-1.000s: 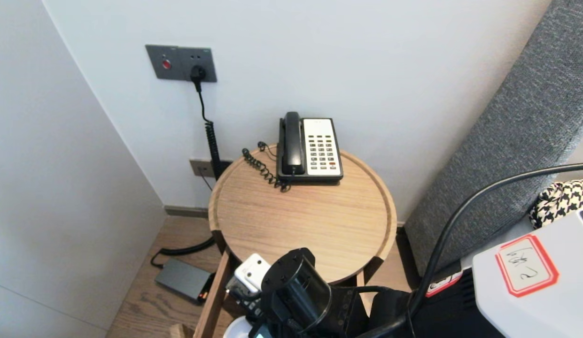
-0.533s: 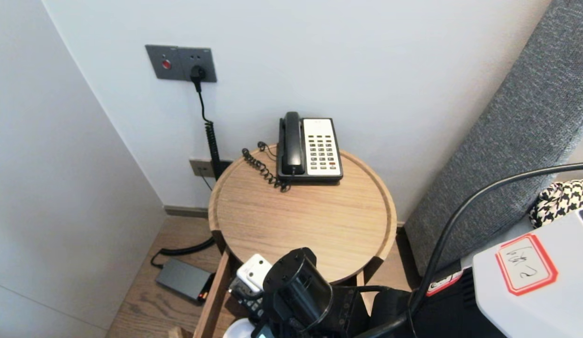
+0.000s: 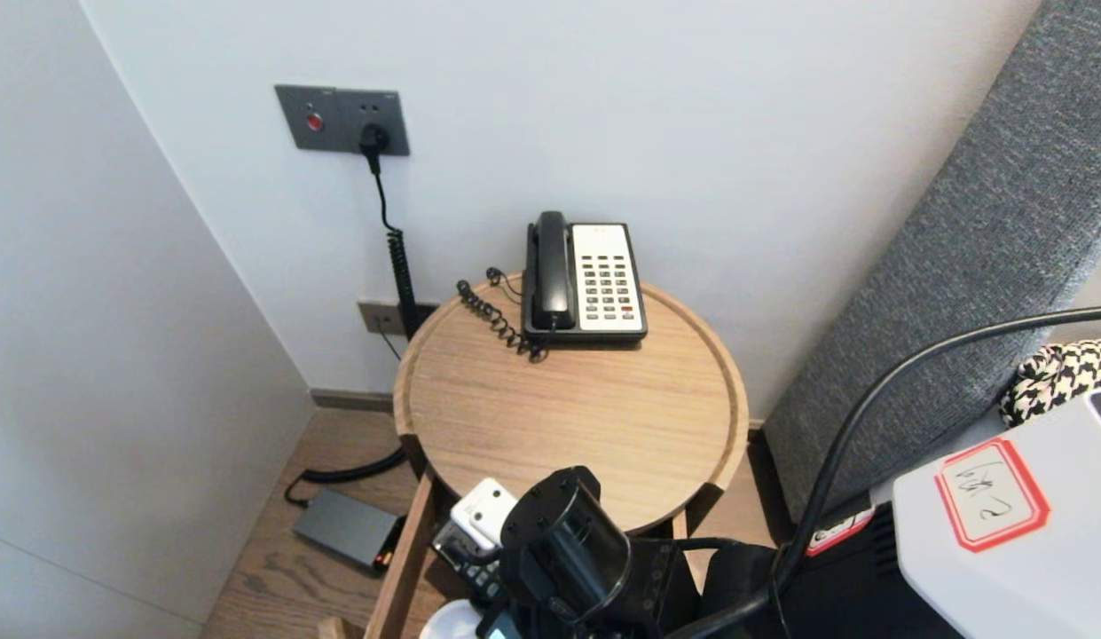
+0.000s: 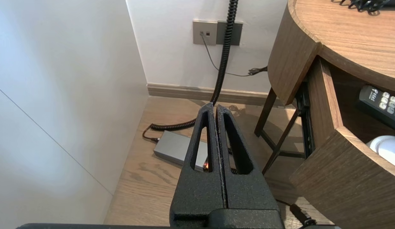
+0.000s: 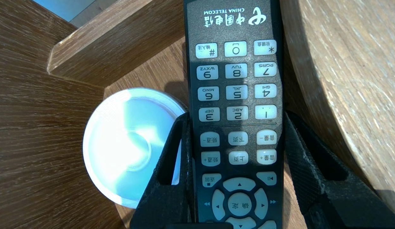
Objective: Put the remote controls on the table in the drawer one by one
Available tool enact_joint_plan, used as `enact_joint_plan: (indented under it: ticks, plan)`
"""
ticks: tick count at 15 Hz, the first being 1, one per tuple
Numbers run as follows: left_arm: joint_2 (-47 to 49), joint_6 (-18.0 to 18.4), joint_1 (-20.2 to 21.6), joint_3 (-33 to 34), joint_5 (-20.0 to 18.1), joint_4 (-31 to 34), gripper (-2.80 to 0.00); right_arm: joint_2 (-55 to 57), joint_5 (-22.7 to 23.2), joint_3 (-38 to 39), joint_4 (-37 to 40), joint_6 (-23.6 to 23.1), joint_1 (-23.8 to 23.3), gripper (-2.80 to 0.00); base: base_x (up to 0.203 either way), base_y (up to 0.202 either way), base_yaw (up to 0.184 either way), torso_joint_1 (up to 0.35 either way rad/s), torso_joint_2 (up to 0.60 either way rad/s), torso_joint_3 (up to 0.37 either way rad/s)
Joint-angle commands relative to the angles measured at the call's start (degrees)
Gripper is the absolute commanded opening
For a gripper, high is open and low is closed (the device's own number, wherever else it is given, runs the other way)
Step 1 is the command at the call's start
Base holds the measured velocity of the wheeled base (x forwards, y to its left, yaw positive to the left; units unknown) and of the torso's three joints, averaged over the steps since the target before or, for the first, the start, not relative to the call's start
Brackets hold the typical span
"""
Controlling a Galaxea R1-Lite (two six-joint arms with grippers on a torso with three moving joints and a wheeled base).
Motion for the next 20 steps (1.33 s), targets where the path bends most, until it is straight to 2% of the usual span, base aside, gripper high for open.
enact_joint_plan:
  ticks: [1,9,20]
  plan:
    - [-0.1,0.0,0.0,0.5,0.0,0.0,-2.80,-0.2,-0.2,0.5,-0.1,-0.1,-0.4,-2.80,0.000,0.000,0.000,0.000,0.00,0.000]
    - [-0.1,0.0,0.0,0.5,0.0,0.0,-2.80,0.8,1.4,-0.1,0.0,0.3,-0.4,-2.80,0.000,0.000,0.000,0.000,0.00,0.000]
    - [-0.1,0.0,0.0,0.5,0.0,0.0,-2.80,0.8,1.3,1.9,-0.3,-0.1,-5.3,-2.80,0.000,0.000,0.000,0.000,0.00,0.000]
